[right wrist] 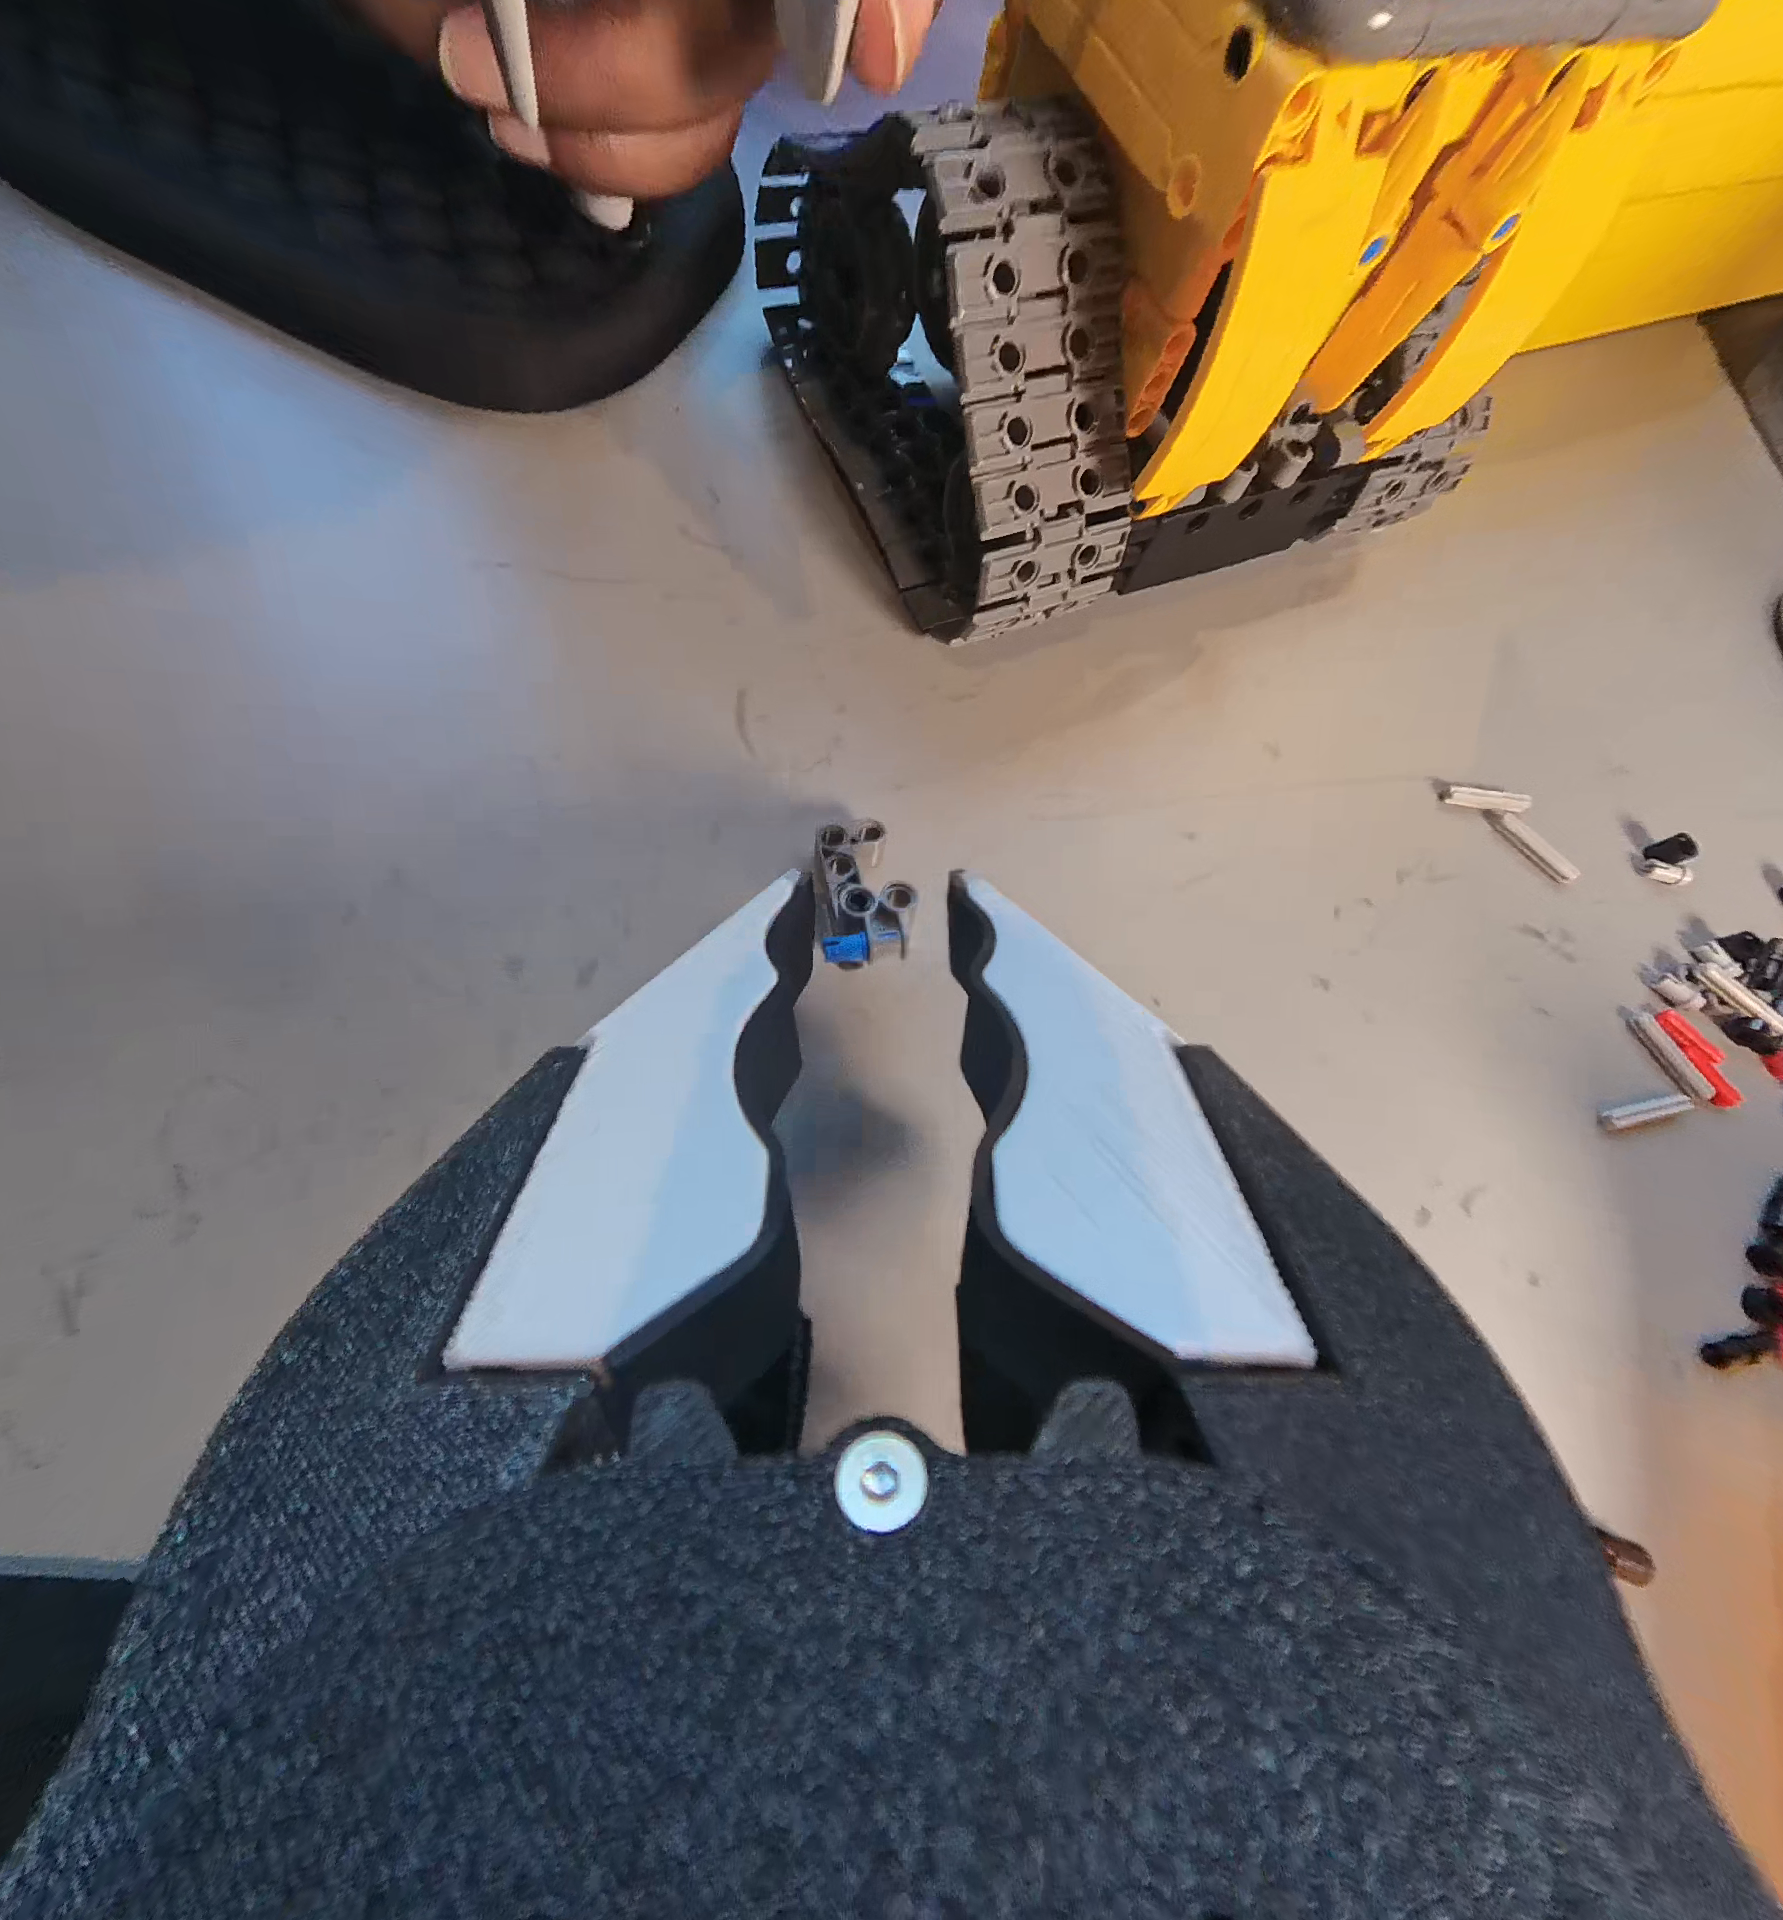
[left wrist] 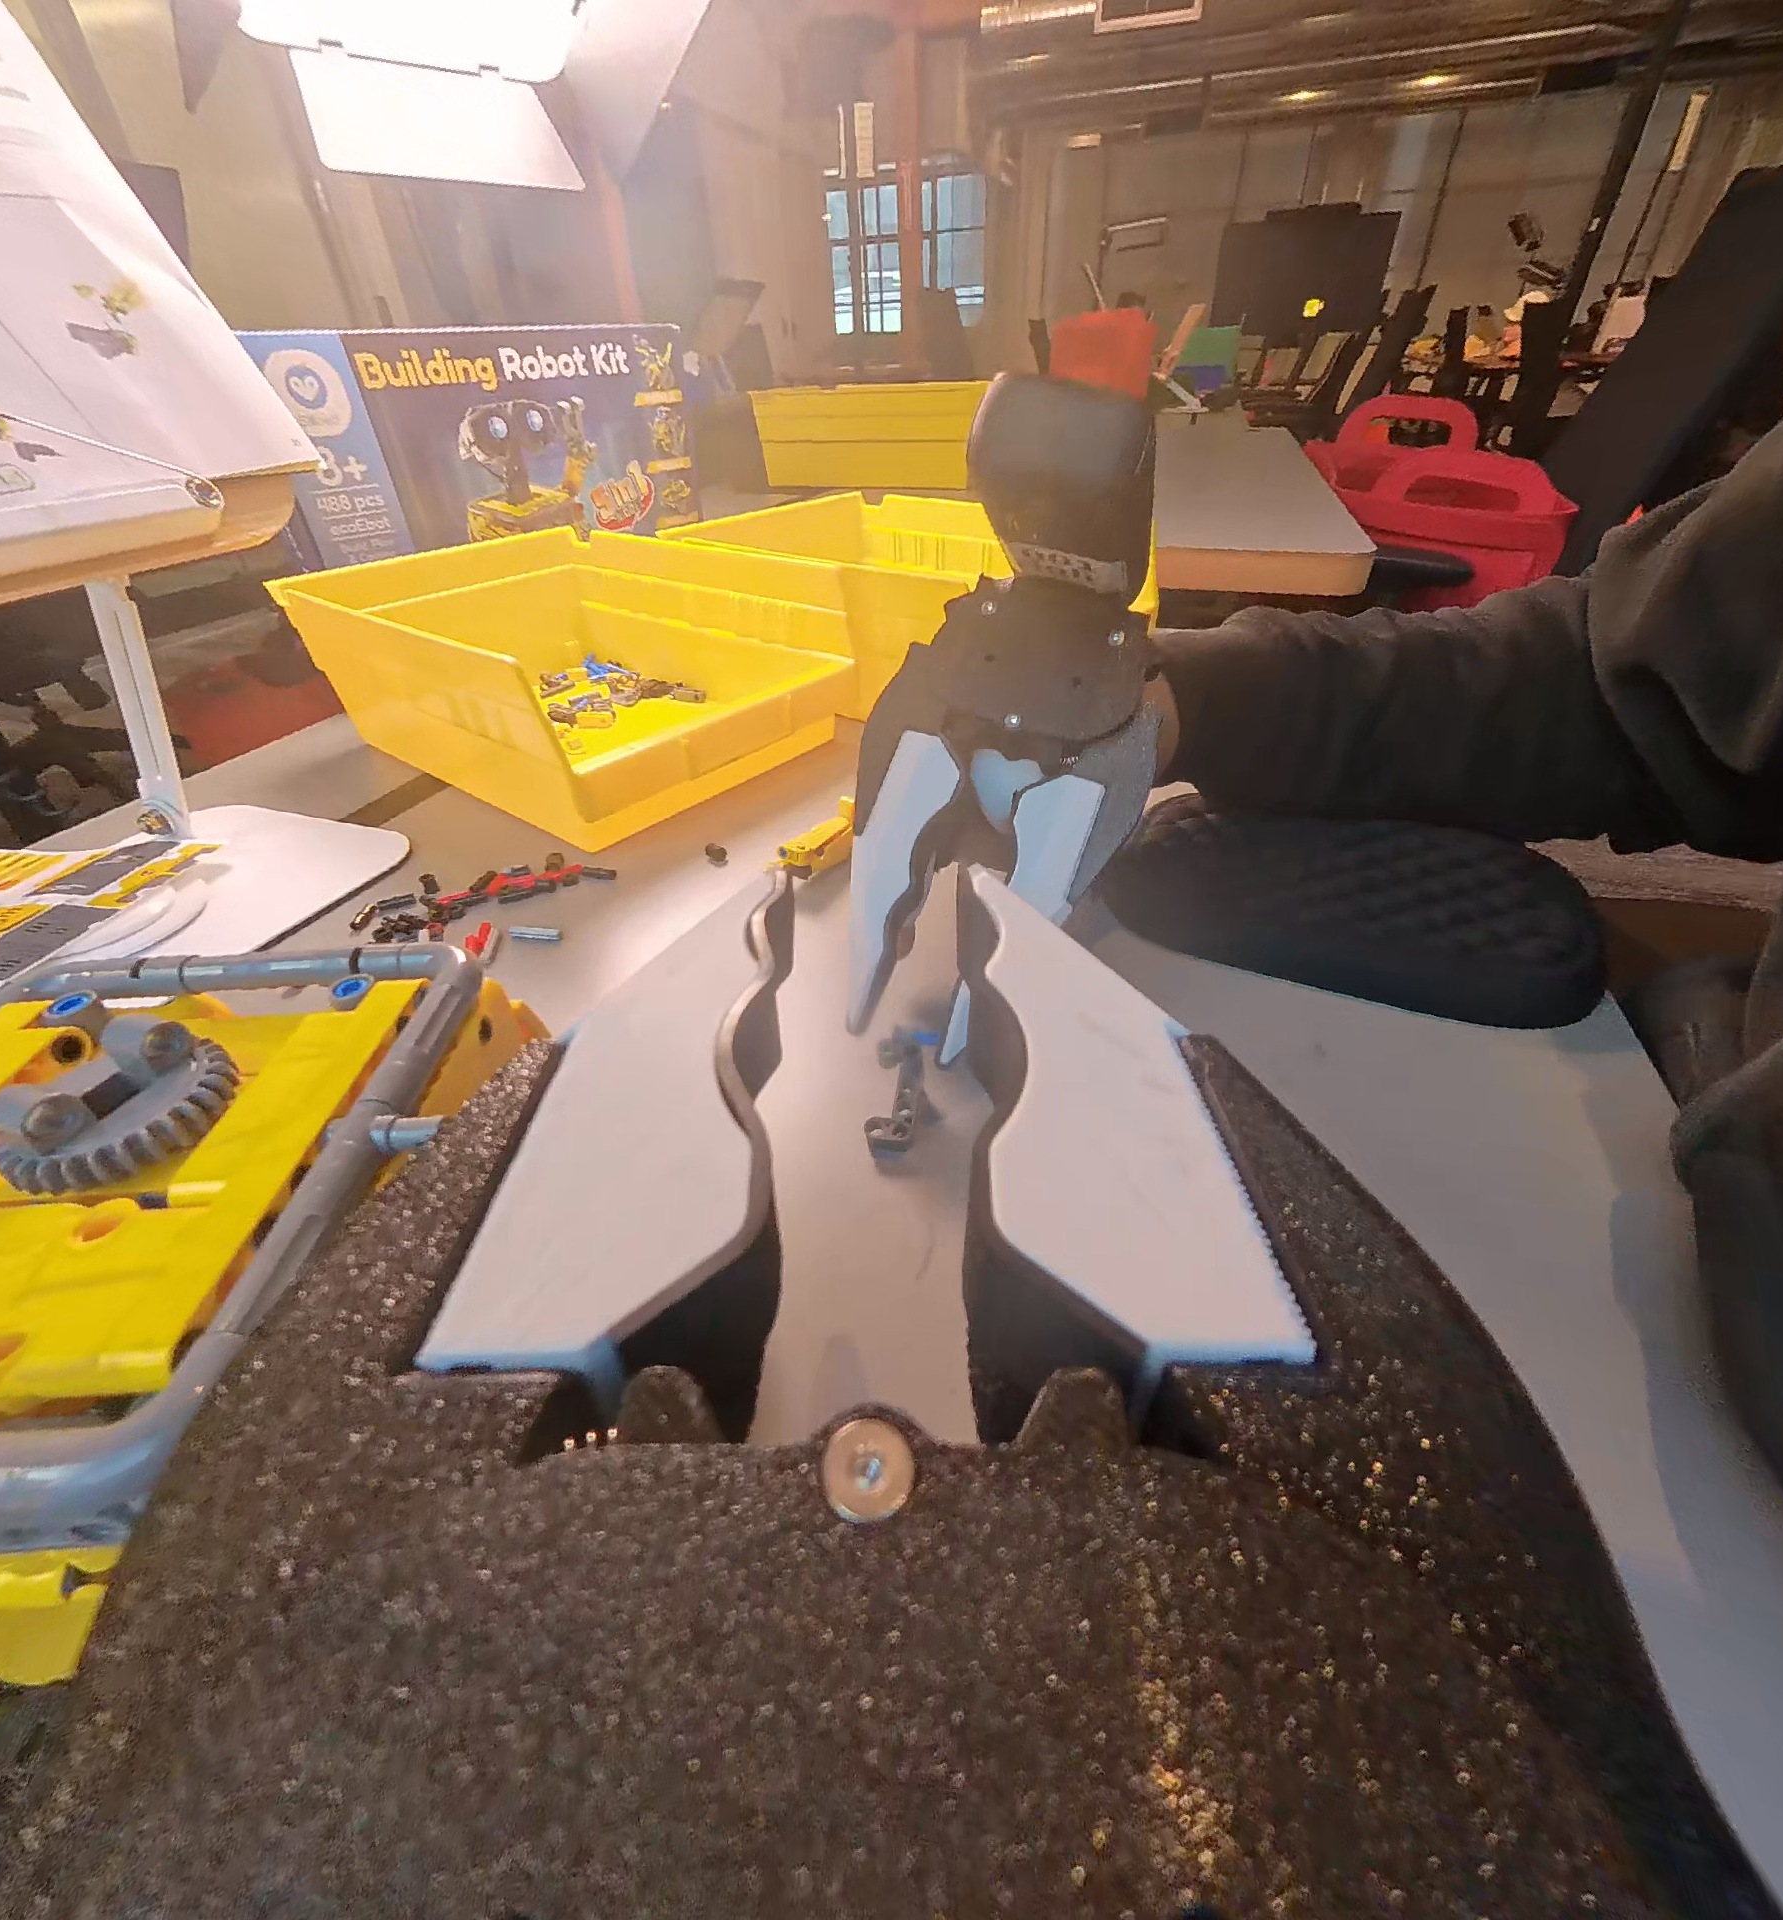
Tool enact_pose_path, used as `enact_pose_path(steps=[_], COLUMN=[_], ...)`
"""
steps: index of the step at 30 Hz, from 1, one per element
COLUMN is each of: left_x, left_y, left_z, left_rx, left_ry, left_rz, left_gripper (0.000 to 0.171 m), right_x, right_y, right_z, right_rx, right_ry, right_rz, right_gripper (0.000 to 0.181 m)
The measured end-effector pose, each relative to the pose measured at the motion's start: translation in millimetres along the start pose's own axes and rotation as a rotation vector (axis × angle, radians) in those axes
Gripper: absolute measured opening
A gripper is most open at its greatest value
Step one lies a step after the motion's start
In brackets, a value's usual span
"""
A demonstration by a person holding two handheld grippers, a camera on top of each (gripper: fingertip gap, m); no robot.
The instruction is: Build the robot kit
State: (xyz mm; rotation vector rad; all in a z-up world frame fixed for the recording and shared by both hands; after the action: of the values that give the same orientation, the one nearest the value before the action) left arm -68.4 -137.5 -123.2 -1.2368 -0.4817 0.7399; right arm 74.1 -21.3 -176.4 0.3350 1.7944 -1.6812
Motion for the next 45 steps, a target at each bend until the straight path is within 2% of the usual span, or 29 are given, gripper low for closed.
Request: enact_pose_path(steps=[5,12,18,23,33,41,45], left_x=[0.4,-4.7,-11.5,-16.3,-22.1,-14.6,-15.0], left_y=[0.9,0.4,-1.3,-0.7,0.4,5.3,4.8], left_z=[1.9,11.6,18.5,22.8,22.9,22.0,22.0], left_rx=[0.006,-0.02,-0.034,-0.017,0.03,0.101,0.099], left_ry=[-0.038,-0.147,-0.251,-0.323,-0.403,-0.434,-0.43], left_rz=[0.012,-0.002,-0.029,-0.016,0.033,0.124,0.119], left_gripper=[0.034,0.039,0.041,0.031,0.027,0.027,0.027], right_x=[-10.4,-39.9,-57.1,-61.4,-70.8,-69.3,-67.2], right_y=[-10.9,-23.5,-20.9,-17.3,-11.1,-9.3,-9.2], right_z=[-7.5,-26.5,-35.9,-42.5,-55.9,-58.2,-56.8], right_rx=[0.057,0.168,0.286,0.316,0.367,0.376,0.366], right_ry=[0.027,0.17,0.262,0.321,0.432,0.442,0.434], right_rz=[-0.173,-0.504,-0.691,-0.72,-0.761,-0.743,-0.727], right_gripper=[0.045,0.047,0.046,0.044,0.044,0.043,0.042])
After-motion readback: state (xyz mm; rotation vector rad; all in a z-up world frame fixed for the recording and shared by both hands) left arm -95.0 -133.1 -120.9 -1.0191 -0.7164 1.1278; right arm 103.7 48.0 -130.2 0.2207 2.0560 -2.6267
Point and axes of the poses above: each gripper's, where its closed fingertips meet, x out along the fingers, y out of its underside, z = x × y across the jaws, the point moved 8 cm from there along -x, back along the fingers, and after that the axes turned 14 degrees about x, right-handed, at the moved point
